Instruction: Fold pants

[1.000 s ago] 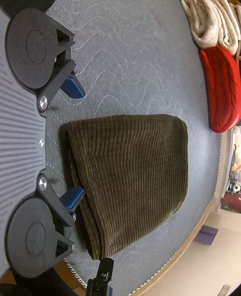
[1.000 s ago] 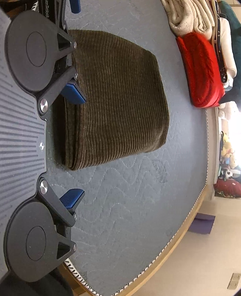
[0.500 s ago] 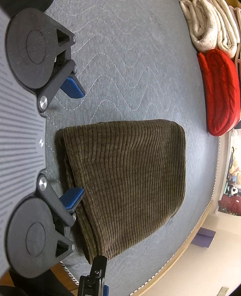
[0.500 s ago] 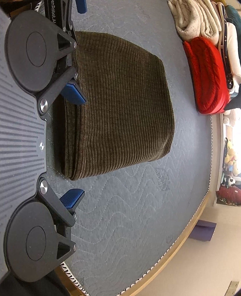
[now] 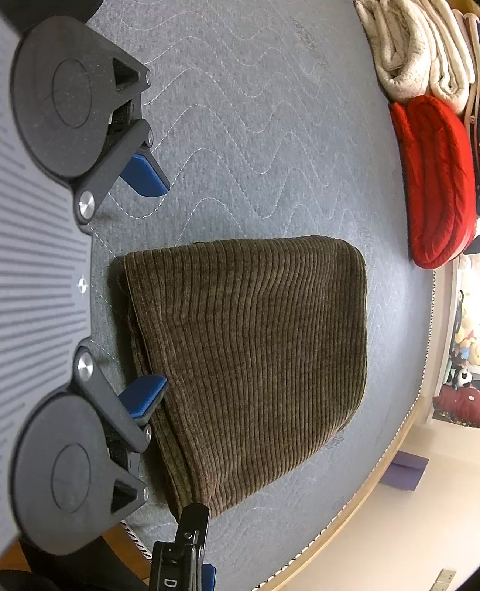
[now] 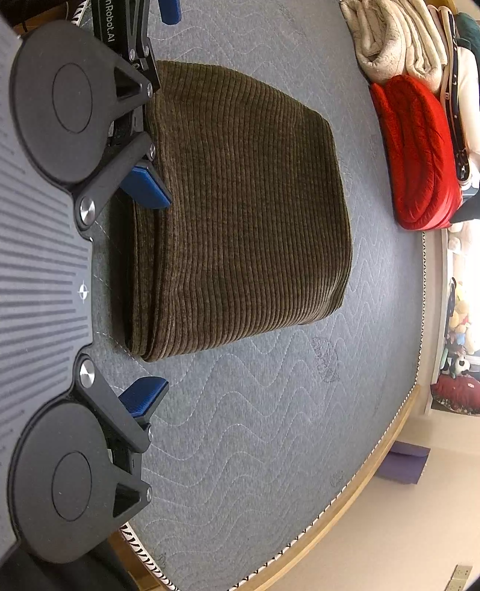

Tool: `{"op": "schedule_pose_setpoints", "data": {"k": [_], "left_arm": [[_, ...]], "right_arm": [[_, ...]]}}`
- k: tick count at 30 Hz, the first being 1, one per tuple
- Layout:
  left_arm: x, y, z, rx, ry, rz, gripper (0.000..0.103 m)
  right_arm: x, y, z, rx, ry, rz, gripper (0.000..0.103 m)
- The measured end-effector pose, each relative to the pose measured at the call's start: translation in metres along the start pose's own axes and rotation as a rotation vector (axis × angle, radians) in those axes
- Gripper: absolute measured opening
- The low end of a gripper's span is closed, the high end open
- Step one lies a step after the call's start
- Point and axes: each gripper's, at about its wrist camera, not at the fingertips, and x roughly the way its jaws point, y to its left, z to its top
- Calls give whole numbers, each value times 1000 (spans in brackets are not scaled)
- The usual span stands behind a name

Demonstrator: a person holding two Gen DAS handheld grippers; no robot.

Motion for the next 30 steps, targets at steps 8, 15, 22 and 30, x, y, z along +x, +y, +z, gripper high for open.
{"op": "schedule_pose_setpoints", "data": {"k": [8, 15, 22, 30], "left_arm": [[0, -2, 0, 7, -2, -4, 103], [0, -2, -1, 8, -5, -4, 103], [0, -2, 0, 9, -9, -7, 103], [0, -2, 0, 11, -8, -9, 103]], "right_arm": [[0, -1, 0, -1, 0, 1, 98], [0, 0, 0, -1, 0, 0, 98], [0, 0, -1, 0, 0, 0, 98], [0, 0, -1, 0, 2, 0, 98]]}}
